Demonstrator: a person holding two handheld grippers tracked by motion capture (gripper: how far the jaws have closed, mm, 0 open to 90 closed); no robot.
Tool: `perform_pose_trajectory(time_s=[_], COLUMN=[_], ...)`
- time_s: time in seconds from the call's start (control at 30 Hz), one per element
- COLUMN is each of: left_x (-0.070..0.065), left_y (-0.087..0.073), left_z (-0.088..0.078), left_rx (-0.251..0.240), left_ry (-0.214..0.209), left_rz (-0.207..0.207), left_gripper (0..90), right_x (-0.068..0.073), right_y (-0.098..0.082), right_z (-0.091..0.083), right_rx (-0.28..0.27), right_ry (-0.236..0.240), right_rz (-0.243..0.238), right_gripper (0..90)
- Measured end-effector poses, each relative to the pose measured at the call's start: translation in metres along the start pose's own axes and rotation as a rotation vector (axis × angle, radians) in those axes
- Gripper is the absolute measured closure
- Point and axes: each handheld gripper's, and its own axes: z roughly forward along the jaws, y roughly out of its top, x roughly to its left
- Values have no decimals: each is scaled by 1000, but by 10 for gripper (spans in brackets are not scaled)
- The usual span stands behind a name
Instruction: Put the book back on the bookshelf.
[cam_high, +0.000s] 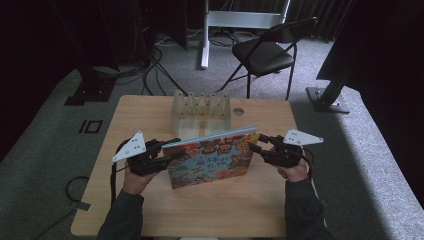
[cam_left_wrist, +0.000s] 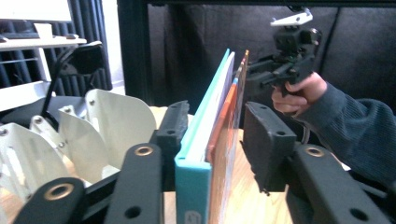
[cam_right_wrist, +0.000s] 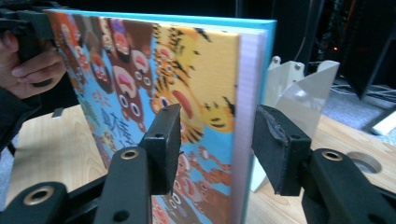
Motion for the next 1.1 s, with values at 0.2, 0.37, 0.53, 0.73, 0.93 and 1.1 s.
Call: perform_pose_trajectory(time_s=[0.2, 0.37, 0.53, 0.73, 0.93, 1.1], left_x=[-2, -1, 0, 0, 1, 3], left_y=[-3, -3, -4, -5, -8, -10], left_z=[9, 12, 13, 15, 22, 27], left_rx=[18, 16, 7, 3, 21, 26], left_ry=[-12, -28, -38, -34, -46, -49], left_rz=[10, -8, -22, -12, -7, -5], left_gripper=[625, 647, 673, 689, 680, 662], right_x=[-1, -3, -3, -4, -5, -7], right_y=[-2, -5, -7, -9, -14, -18], right_z=[-2, -5, -6, -6, -5, -4], right_rx=[1, 6, 9, 13, 27, 33], right_ry=[0, -7, -12, -15, -17, -19], right_rz=[6, 9, 11, 16, 25, 36], right_gripper=[506, 503, 500, 499, 501, 501])
